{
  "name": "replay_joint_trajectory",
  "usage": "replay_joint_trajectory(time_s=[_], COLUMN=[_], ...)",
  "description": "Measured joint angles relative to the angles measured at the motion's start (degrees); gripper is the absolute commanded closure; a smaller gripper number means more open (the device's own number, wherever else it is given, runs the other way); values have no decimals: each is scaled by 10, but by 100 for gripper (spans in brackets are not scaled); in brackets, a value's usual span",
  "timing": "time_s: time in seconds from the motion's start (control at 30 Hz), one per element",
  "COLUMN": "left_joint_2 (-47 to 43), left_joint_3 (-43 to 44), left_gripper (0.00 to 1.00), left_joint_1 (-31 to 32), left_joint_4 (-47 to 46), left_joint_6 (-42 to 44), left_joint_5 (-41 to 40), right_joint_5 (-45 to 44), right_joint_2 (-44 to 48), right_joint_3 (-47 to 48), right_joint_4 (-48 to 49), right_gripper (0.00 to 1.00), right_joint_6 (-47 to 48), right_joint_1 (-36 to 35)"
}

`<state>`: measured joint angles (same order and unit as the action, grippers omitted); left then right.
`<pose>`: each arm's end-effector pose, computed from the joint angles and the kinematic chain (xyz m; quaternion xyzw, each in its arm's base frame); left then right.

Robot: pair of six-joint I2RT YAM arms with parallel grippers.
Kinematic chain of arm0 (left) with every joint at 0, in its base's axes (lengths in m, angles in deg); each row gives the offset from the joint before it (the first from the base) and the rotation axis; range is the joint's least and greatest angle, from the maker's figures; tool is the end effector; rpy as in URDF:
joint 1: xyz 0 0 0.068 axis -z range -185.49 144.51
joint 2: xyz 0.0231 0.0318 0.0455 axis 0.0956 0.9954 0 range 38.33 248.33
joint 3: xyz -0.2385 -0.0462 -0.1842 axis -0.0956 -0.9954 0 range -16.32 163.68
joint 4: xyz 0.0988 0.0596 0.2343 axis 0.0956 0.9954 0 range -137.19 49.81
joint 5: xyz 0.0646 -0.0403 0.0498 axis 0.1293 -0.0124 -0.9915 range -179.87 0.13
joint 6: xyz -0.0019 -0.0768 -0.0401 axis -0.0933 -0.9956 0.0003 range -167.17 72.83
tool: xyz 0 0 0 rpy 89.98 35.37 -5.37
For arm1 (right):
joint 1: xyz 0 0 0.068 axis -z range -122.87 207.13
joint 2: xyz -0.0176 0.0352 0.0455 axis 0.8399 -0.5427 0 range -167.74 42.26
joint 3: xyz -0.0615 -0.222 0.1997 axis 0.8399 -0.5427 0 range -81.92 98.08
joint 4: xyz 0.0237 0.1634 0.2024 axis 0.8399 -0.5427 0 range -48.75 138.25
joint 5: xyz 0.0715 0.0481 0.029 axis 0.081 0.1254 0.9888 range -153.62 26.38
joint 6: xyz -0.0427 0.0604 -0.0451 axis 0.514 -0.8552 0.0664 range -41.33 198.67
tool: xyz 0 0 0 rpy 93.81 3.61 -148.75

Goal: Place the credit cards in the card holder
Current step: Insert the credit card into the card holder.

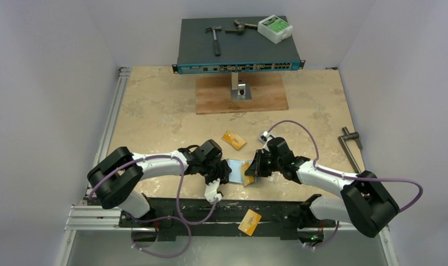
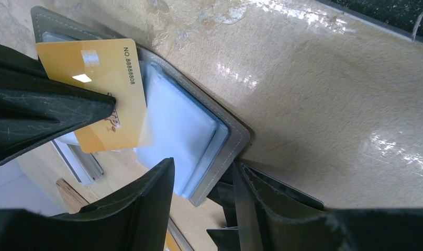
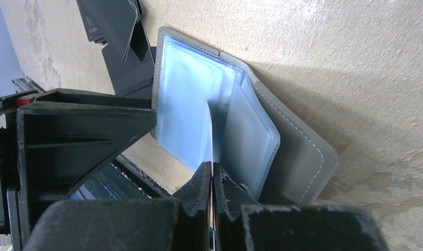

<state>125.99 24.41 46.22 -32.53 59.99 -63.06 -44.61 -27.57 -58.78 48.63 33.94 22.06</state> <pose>0.1504 -0.2464 0.1472 0.9375 0.1170 -0.0879 0.3159 0.1741 0.1527 0.1495 0.0159 0.9174 0.3530 0.1832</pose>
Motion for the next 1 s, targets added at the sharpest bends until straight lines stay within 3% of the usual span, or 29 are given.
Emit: replay_joint_trajectory(time_s=[0.2,0.33,0.6,1.0], left_joint_2=[2,4,5,16], left_joint_3=[0,0,4,18], left_gripper=[58,59,60,61], left_joint_1=[11,15,19,35], left_joint_4=[0,1,7,14], left_joint_6=[1,1,0,-12], left_joint_5=[-3,-4,-7,-9], right_joint_5=[-2,-7,-33,-101], right_joint_2=[1,1,1,40], right_joint_3=[0,-2,-15,-16], right_joint_4=[1,6,17,1], right_gripper=[100,89,77,70], right_joint_6=[2,0,-3,-7], right_joint_1=[2,2,3,3])
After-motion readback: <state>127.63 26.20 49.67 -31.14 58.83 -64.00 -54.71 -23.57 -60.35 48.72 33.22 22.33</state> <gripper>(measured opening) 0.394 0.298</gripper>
